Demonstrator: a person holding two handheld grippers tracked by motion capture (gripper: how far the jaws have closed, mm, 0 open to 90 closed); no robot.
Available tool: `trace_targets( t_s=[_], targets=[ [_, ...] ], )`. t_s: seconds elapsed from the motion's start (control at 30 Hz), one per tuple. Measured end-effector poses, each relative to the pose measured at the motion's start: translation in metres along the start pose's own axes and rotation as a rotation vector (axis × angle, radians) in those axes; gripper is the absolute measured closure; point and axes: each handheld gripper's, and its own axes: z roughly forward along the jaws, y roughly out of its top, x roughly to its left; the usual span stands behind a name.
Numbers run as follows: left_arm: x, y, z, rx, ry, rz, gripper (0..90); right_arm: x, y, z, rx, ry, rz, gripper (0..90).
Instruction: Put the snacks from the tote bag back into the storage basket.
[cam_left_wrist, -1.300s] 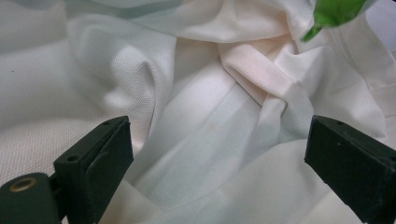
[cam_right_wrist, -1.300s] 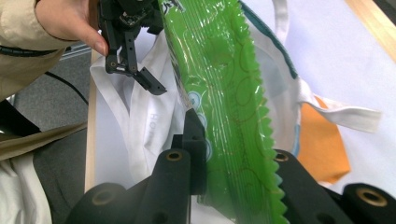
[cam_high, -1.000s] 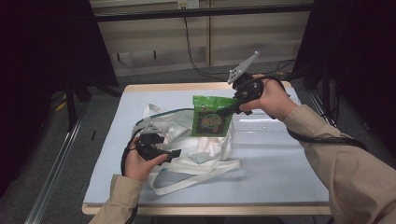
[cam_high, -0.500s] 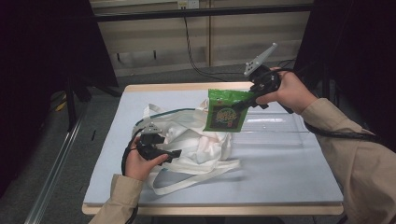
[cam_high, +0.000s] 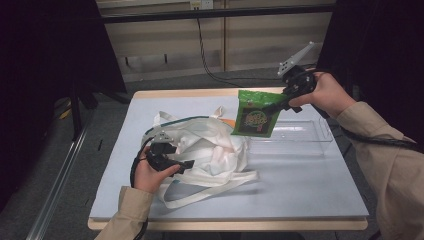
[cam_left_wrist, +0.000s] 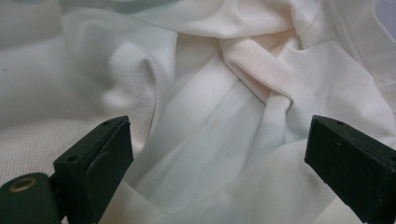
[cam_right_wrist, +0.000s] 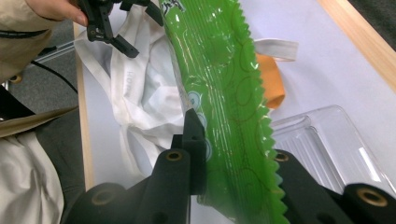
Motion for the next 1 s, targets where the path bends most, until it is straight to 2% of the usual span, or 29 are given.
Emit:
trace_targets(
  t_s=[0.53,1.0],
  targets=[
    [0.000,0.001,0.002,0.014,0.001,0.003,6.9,-0.024,-0.021,-0.021,0.010,-0.044,0.055,79.3],
    [0.000,0.001,0.005,0.020,0.002,0.000,6.2,-0.050,-0.044,-0.021,0.038,-0.079,0.141,79.2]
  ],
)
